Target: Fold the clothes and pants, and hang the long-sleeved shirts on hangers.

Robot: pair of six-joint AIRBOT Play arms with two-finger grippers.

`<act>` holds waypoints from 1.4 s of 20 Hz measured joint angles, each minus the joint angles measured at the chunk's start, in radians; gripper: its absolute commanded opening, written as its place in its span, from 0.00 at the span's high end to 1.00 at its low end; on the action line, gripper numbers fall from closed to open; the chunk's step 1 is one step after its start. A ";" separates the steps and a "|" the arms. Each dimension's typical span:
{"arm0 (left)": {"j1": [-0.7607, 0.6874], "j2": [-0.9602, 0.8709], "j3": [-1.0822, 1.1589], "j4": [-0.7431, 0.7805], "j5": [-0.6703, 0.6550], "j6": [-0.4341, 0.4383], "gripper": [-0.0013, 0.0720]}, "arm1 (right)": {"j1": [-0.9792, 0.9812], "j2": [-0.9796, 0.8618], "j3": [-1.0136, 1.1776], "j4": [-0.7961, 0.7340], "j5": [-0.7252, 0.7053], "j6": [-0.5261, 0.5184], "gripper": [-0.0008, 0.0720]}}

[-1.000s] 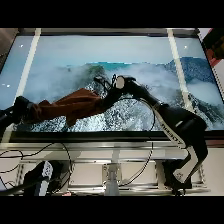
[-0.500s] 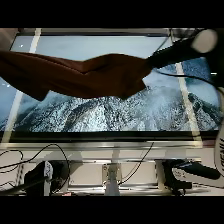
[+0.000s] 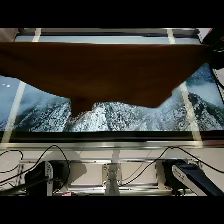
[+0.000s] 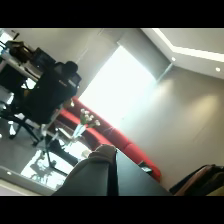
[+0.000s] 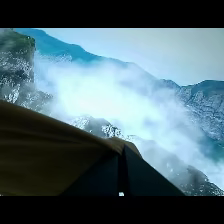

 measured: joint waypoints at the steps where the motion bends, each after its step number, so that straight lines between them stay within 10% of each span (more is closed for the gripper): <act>1: 0.000 0.018 0.000 0.025 0.001 0.001 0.96 | -0.004 0.022 0.000 0.000 0.007 -0.003 0.97; 14: -0.005 -0.016 0.000 0.320 -0.005 -0.052 0.96 | -0.013 0.042 -0.285 0.084 0.060 -0.010 0.97; 22: -0.203 -0.450 0.000 0.345 0.026 -0.034 0.96 | -0.013 -0.220 -0.557 0.189 -0.377 -0.009 0.97; 28: -0.376 -0.790 0.003 0.068 0.233 0.098 0.96 | -0.013 -0.417 -0.590 0.325 -0.787 -0.006 0.97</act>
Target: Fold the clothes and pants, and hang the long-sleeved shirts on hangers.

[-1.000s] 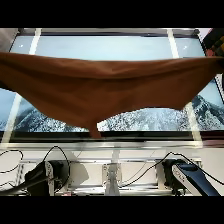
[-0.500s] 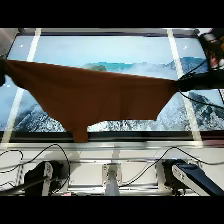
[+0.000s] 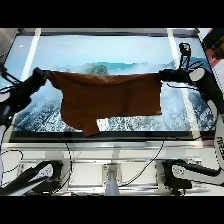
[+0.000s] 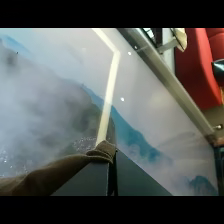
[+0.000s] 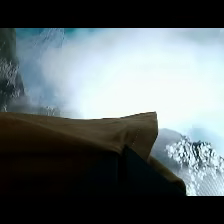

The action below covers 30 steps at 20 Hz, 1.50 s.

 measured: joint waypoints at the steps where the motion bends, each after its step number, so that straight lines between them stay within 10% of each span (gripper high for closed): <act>1: -0.014 -0.035 0.000 -0.061 0.013 0.046 0.95 | 0.000 -0.018 -0.002 0.011 -0.041 0.001 0.97; 2: -0.023 -0.061 0.000 -0.111 0.027 0.092 0.93 | 0.000 -0.033 -0.003 0.019 -0.075 0.001 0.95; 3: -0.030 -0.080 0.000 -0.151 0.037 0.141 0.70 | 0.000 -0.044 -0.004 0.025 -0.098 0.001 0.81; 5: -0.034 -0.101 0.001 -0.206 0.047 0.242 0.02 | 0.000 -0.058 -0.005 0.033 -0.131 0.001 0.35; 13: 0.080 0.005 0.004 -0.224 -0.015 0.437 0.17 | -0.071 0.006 0.009 -0.074 -0.023 0.002 0.39; 22: 0.321 0.146 -0.021 0.867 -0.546 -0.192 0.17 | -0.274 0.118 0.012 -0.119 0.169 0.002 0.39; 30: 0.338 -0.027 -0.138 0.857 -0.653 -0.169 0.19 | -0.299 0.127 0.012 -0.121 0.188 0.001 0.39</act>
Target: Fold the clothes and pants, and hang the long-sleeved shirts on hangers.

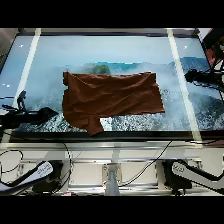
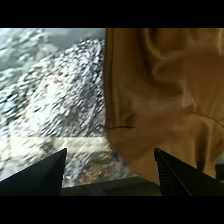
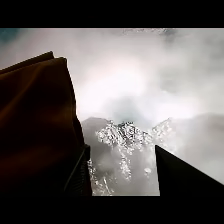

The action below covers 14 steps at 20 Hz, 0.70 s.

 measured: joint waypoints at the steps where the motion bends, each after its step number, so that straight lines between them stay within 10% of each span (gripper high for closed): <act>1: -0.005 -0.031 -0.006 -0.033 0.005 0.034 0.19 | 0.000 0.000 0.000 0.000 0.000 0.000 0.39; 8: -0.113 -0.175 -0.018 -0.159 0.110 0.145 0.21 | -0.001 0.000 0.000 0.002 0.007 0.000 0.39; 10: -0.153 -0.190 -0.018 -0.165 0.160 0.157 0.46 | -0.001 0.000 0.000 0.003 0.017 0.000 0.39; 14: -0.203 -0.202 -0.019 -0.163 0.204 0.164 0.55 | -0.001 0.000 0.000 0.003 0.033 0.000 0.39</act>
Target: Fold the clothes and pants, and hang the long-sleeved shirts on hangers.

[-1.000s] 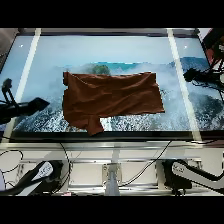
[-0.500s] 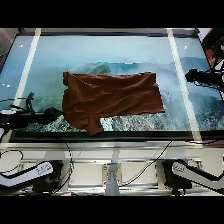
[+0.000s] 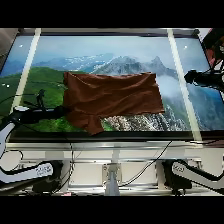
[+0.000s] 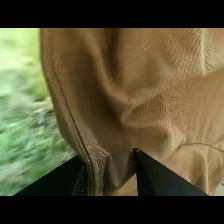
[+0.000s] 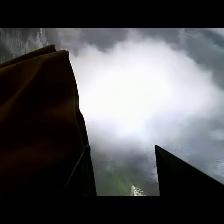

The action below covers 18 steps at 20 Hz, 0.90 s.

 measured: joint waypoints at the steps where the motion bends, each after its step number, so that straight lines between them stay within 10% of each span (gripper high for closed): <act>1: -0.005 -0.002 0.000 0.002 0.010 0.000 0.84 | 0.000 0.000 0.000 0.000 0.008 0.000 0.39; 2: -0.007 -0.004 -0.001 0.011 0.026 -0.001 0.96 | 0.000 0.000 0.000 0.000 0.015 0.000 0.39; 4: -0.012 -0.005 -0.002 0.014 0.027 0.000 0.96 | 0.000 0.000 0.000 -0.002 0.034 0.000 0.62; 9: -0.015 -0.005 -0.001 -0.017 0.027 0.000 0.96 | -0.021 -0.031 -0.007 -0.033 0.147 -0.005 0.64; 13: -0.016 -0.006 -0.001 -0.032 0.028 0.000 0.96 | -0.079 -0.098 -0.047 0.058 0.292 -0.044 0.85; 16: -0.016 -0.006 -0.001 -0.048 0.025 0.000 0.96 | -0.122 -0.181 -0.069 0.211 0.413 -0.094 0.44; 18: -0.016 -0.005 0.000 -0.067 0.021 0.000 0.96 | -0.136 -0.234 -0.076 0.271 0.465 -0.099 0.34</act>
